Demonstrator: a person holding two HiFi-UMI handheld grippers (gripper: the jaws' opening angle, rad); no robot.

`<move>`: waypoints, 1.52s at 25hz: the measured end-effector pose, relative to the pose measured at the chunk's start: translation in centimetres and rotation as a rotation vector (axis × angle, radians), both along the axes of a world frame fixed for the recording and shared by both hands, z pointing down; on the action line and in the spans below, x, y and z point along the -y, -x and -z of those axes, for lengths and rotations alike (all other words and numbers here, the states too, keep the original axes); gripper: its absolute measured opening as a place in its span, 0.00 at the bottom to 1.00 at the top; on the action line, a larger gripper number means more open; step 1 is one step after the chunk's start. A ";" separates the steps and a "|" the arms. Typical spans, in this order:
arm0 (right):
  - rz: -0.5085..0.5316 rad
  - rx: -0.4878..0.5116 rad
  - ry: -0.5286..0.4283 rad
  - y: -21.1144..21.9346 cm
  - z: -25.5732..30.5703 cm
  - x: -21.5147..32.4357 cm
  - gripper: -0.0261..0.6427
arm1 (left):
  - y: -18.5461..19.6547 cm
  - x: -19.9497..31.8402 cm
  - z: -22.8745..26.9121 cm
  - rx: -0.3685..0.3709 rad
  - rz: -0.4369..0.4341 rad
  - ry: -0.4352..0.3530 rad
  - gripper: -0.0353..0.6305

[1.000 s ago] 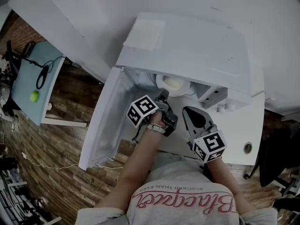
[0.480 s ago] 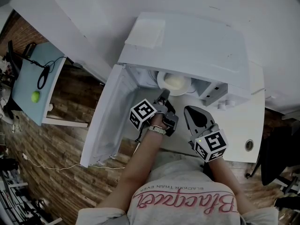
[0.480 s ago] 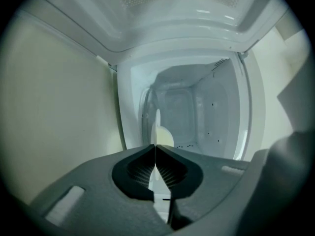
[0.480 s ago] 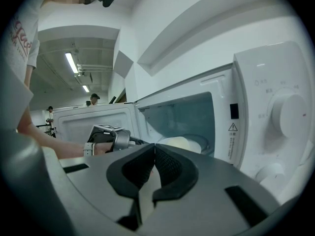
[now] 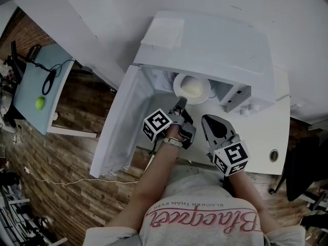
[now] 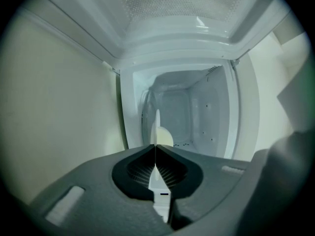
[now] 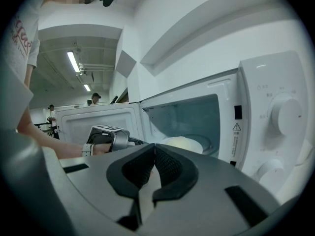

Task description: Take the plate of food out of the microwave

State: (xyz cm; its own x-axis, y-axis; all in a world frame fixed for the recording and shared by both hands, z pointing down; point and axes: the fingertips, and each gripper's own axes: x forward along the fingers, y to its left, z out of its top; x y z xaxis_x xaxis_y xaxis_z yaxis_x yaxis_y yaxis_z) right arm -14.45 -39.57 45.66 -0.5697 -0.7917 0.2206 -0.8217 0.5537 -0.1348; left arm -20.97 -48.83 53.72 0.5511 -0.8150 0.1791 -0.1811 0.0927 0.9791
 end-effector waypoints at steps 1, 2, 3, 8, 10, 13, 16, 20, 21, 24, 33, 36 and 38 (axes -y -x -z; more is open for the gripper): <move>0.001 0.000 -0.001 0.1 0.0 -0.1 0.06 | 0.0 -0.1 0.1 -0.001 0.000 -0.001 0.07; 0.001 0.002 -0.001 0.1 0.1 -0.2 0.06 | 0.1 -0.2 0.1 -0.003 0.001 -0.001 0.07; 0.000 0.004 -0.002 0.1 0.1 -0.3 0.06 | 0.1 -0.3 0.1 -0.004 0.000 0.000 0.07; -0.003 0.002 -0.004 0.2 0.3 -1.2 0.06 | 0.0 -1.2 0.3 -0.004 -0.006 -0.001 0.07; 0.000 0.001 -0.007 0.3 0.2 -1.6 0.06 | 0.0 -1.6 0.4 -0.006 -0.006 -0.005 0.07; 0.004 0.000 -0.017 0.4 0.4 -2.2 0.06 | 0.1 -2.2 0.6 -0.011 -0.002 -0.009 0.07; 0.002 0.001 -0.023 0.5 0.6 -2.8 0.06 | 0.3 -2.7 0.8 -0.013 0.003 -0.016 0.07; 0.003 -0.001 -0.028 0.6 0.8 -3.4 0.06 | 0.5 -3.6 1.0 -0.016 0.005 -0.024 0.07; 0.002 -0.001 -0.029 0.6 0.8 -3.6 0.06 | 0.6 -3.8 1.1 -0.019 0.007 -0.025 0.07; 0.000 -0.003 -0.033 0.7 1.0 -4.0 0.06 | 0.9 -4.3 1.3 -0.024 0.011 -0.028 0.07; 0.000 -0.030 -0.058 0.7 1.1 -5.3 0.06 | 1.1 -5.7 1.6 -0.036 0.021 -0.044 0.07; 0.006 -0.031 -0.064 0.7 1.1 -5.7 0.06 | 1.2 -6.1 1.7 -0.037 0.026 -0.049 0.07; 0.008 -0.029 -0.068 0.8 1.1 -5.9 0.06 | 1.4 -6.3 1.8 -0.037 0.030 -0.053 0.07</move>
State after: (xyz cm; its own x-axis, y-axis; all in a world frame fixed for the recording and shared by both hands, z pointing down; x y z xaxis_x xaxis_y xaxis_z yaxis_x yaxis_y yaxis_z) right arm -15.26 -33.69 44.56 -0.5704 -0.8008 0.1827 -0.8201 0.5675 -0.0732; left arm -22.35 -42.50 51.91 0.5318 -0.8390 0.1154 -0.1431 0.0453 0.9887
